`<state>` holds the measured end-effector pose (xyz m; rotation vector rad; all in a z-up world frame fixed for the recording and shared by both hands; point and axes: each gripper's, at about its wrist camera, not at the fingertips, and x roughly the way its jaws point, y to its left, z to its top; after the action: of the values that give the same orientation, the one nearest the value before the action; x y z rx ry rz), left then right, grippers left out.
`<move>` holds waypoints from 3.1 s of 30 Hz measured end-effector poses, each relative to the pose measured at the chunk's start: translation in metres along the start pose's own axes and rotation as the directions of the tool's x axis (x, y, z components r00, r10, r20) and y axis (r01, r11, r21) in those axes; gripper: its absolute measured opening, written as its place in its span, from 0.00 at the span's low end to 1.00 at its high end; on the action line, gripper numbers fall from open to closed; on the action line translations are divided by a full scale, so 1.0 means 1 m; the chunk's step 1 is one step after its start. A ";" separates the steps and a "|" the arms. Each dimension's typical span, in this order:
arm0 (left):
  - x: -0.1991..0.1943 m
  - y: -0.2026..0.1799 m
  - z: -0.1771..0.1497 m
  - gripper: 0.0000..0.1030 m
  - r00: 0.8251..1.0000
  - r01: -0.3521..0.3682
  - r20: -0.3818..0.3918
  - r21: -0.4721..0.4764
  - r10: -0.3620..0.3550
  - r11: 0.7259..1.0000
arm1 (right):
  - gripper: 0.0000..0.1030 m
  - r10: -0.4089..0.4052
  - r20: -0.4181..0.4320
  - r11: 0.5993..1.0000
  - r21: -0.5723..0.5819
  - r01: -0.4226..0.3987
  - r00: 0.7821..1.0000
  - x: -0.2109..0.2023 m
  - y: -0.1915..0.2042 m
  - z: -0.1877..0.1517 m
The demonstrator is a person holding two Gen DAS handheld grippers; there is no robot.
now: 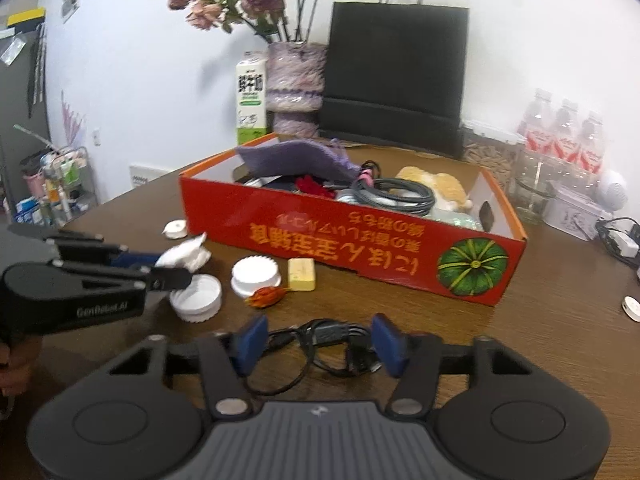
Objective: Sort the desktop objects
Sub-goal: 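Grasp the white tissue with the left tool while the right tool grasps the black USB cable, then carry the tissue and USB cable over the box with both tools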
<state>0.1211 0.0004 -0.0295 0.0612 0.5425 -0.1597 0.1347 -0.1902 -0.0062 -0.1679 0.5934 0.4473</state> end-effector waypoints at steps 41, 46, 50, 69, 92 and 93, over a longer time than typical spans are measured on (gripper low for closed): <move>-0.026 -0.012 0.010 0.16 0.990 -0.036 0.139 0.012 0.034 0.999 | 0.00 0.027 0.173 0.998 0.050 -0.036 0.984 -0.028 0.002 0.012; -0.025 -0.011 0.010 0.16 0.989 -0.045 0.138 0.002 0.044 0.999 | 0.00 0.026 0.190 0.998 0.052 -0.037 0.981 -0.030 0.003 0.015; -0.024 -0.009 0.009 0.16 0.990 -0.058 0.131 -0.005 0.058 0.998 | 0.03 0.027 0.168 0.997 0.072 -0.039 0.985 -0.026 -0.002 0.014; -0.025 -0.005 -0.001 0.17 0.997 -0.014 0.080 0.005 0.014 1.000 | 0.60 -0.061 -0.055 0.996 0.067 0.065 0.997 0.001 -0.009 -0.024; -0.034 -0.009 0.002 0.17 0.990 -0.015 0.144 0.009 0.013 1.000 | 0.01 0.007 0.152 0.999 0.030 -0.011 0.988 -0.034 0.004 -0.016; -0.035 -0.009 0.002 0.17 0.989 -0.015 0.151 0.009 0.013 1.000 | 0.01 0.003 0.163 0.999 0.031 -0.008 0.987 -0.035 0.005 -0.014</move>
<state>0.0913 -0.0042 -0.0097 0.0620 0.3905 -0.1522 0.0995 -0.2025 0.0026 -0.0984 0.4399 0.4524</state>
